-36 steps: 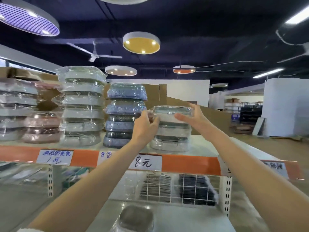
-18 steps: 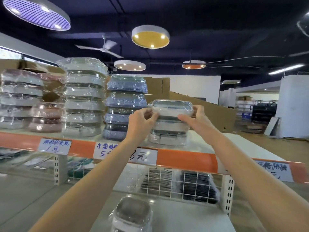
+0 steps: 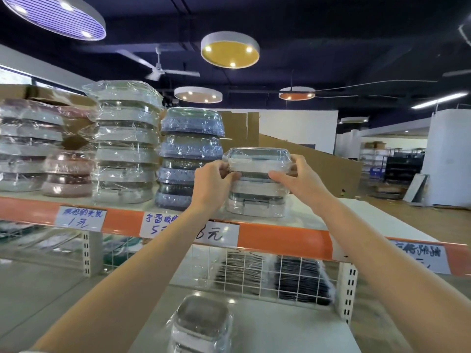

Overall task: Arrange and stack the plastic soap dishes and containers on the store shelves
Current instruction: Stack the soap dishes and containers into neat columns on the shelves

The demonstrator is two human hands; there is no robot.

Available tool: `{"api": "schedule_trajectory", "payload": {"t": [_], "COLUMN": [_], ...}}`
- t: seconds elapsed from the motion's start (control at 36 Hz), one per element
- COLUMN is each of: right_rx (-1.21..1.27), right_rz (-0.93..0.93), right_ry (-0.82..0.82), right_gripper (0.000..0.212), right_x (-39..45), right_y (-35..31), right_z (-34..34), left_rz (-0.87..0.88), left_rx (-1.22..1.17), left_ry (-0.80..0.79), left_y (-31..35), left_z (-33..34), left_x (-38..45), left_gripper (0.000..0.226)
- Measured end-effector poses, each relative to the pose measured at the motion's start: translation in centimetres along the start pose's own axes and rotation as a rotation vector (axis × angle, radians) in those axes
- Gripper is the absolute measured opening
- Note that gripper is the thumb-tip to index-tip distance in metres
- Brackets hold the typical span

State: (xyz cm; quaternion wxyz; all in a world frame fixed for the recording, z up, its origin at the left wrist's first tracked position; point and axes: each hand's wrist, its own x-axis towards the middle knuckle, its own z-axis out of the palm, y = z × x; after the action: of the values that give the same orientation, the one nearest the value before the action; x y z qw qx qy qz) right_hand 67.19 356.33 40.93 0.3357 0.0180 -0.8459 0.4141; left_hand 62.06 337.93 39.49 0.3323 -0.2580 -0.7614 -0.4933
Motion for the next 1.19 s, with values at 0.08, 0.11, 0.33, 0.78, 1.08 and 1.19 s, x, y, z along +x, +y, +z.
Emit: {"api": "schedule_trajectory", "payload": {"t": [0.08, 0.11, 0.33, 0.78, 1.08, 1.19], "right_rx": [-0.046, -0.058, -0.094, -0.644, -0.594, -0.632], "right_rz": [-0.02, -0.023, 0.0, -0.435, -0.841, -0.856], "right_ry": [0.022, 0.025, 0.031, 0.101, -0.096, -0.288], "right_gripper": [0.063, 0.062, 0.065, 0.065, 0.04, 0.034], "right_x": [0.1, 0.2, -0.3, -6.6, -16.0, -18.5], "right_y": [0.2, 0.3, -0.1, -2.8, -1.5, 1.2], "right_z": [0.1, 0.2, 0.0, 1.0, 7.8, 10.8], "left_rz": [0.017, 0.03, 0.026, 0.309, 0.553, 0.511], "left_rx": [0.059, 0.08, 0.256, 0.566, 0.586, 0.643], "left_ry": [-0.007, -0.011, -0.131, -0.175, -0.284, -0.37], "left_y": [0.0, -0.1, 0.2, 1.8, -3.7, -7.5], "left_z": [0.2, 0.2, 0.1, -4.4, -10.1, -11.5], "left_x": [0.1, 0.1, 0.3, -4.8, -15.1, -17.7], "left_gripper": [0.028, 0.024, 0.028, 0.021, 0.019, 0.012]}}
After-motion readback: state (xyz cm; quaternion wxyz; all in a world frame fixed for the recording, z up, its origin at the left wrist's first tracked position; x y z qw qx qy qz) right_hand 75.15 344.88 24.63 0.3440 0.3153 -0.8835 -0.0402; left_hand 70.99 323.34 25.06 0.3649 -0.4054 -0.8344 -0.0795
